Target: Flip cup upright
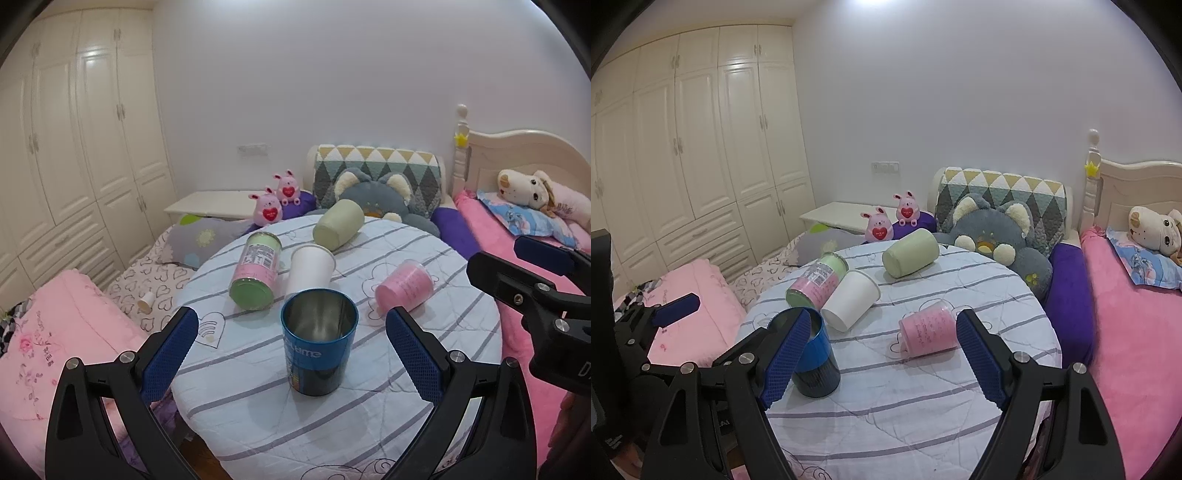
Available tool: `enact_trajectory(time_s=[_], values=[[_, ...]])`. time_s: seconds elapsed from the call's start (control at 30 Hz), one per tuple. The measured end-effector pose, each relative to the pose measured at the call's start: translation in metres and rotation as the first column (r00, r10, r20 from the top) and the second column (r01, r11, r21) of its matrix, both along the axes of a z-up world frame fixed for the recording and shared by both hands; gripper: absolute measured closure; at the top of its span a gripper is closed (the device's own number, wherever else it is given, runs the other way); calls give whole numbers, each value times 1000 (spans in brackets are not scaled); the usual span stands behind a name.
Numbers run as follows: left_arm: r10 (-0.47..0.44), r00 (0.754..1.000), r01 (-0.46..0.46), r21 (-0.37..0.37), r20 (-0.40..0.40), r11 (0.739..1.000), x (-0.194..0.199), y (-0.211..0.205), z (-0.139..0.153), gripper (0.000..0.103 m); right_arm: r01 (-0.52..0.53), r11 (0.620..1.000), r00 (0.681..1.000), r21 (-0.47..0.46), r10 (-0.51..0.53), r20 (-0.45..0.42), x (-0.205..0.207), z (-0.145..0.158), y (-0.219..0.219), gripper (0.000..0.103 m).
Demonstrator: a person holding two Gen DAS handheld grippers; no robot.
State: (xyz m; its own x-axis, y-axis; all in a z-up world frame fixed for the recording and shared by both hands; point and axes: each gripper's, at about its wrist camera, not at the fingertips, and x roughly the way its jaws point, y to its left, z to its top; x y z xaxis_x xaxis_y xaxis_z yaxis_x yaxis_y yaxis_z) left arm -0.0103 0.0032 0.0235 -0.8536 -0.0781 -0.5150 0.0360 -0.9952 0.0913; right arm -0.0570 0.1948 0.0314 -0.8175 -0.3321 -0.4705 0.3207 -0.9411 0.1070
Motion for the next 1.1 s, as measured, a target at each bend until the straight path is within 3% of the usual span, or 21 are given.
enact_trajectory(time_s=[1.1], values=[[-41, 999, 41, 4, 8, 999, 4, -4, 3, 0, 9, 1000, 1000, 12, -9, 16, 0, -1, -1, 21]])
